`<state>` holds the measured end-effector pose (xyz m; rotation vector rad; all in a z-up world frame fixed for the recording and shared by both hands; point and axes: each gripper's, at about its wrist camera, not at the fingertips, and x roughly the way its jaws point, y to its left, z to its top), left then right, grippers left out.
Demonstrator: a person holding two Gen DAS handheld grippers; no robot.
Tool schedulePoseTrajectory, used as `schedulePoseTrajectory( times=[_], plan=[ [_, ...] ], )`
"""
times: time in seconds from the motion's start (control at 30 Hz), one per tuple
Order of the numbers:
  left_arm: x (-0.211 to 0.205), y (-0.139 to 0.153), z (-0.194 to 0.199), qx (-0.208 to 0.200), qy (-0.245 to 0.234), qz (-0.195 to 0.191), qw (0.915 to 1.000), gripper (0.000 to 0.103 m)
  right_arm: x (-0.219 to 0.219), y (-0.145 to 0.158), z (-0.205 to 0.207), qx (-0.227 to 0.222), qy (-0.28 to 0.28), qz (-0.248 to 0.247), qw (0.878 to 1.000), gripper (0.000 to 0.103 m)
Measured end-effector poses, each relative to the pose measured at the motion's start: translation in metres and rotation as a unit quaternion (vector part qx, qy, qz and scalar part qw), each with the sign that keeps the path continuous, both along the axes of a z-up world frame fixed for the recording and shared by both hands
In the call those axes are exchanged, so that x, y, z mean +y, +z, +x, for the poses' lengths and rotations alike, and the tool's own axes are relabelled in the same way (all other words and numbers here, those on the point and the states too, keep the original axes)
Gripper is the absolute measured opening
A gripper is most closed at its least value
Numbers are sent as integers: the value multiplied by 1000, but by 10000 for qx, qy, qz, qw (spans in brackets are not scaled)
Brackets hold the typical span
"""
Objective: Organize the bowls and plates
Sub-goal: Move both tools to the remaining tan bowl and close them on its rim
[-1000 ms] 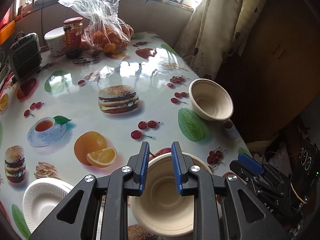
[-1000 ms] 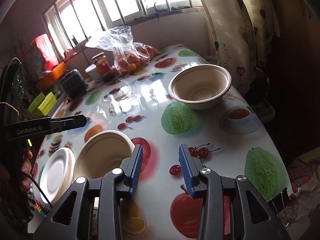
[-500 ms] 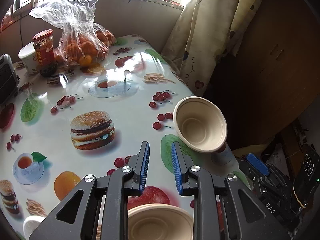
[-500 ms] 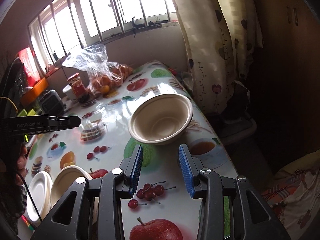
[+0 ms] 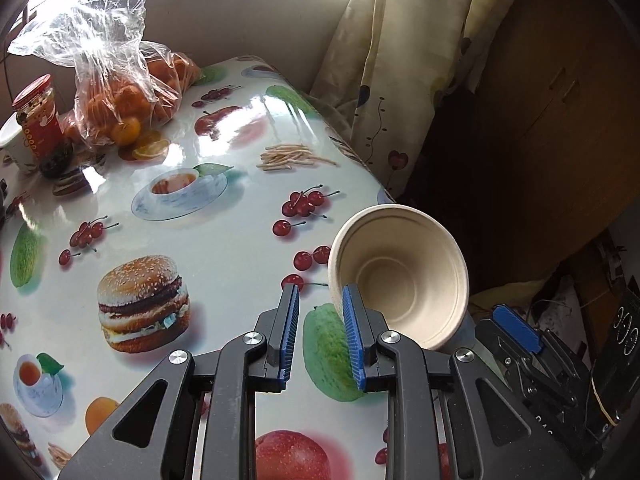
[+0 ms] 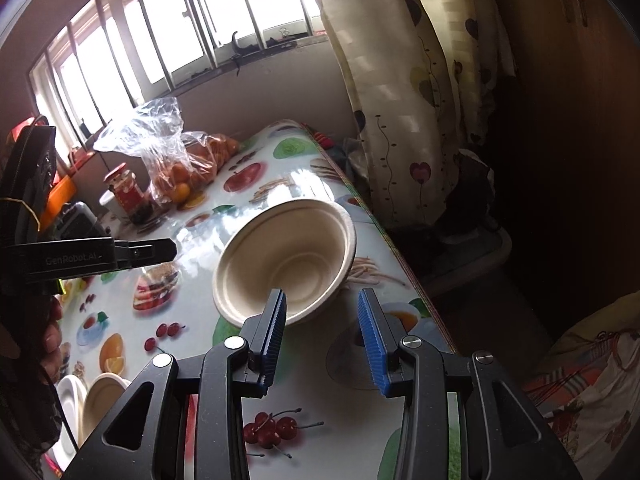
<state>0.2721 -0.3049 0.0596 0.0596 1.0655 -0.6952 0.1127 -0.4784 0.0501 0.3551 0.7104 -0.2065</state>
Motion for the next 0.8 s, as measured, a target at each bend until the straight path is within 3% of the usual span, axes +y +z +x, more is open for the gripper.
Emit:
schedulePoseTrajectory(
  times=[0.47,0.8],
  plan=[
    [-21,-25,29,298,51,91,9995,23,-23,-17,18,63,-101,239,9996,36],
    [-30,-37,37,491,-32,125,9987,21,-25,-21,28,38,65,444,9990,27]
  ],
)
